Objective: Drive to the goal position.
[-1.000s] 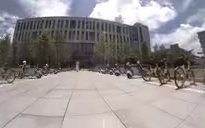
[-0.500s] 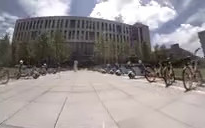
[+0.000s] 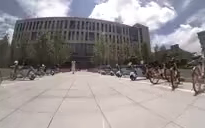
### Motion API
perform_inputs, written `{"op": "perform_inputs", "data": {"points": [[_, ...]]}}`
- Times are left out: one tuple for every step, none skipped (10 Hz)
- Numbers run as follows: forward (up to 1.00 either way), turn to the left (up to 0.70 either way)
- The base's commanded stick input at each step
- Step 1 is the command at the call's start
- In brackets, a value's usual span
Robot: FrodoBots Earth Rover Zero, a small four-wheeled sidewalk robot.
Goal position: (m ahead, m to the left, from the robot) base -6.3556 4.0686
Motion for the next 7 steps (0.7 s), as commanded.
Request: {"op": "perform_inputs", "data": {"points": [[0.70, 0.01], [0.70, 0.00], [0.70, 0.00], [0.70, 0.00], [0.70, 0.00], [0.70, 0.00], [0.70, 0.00]]}}
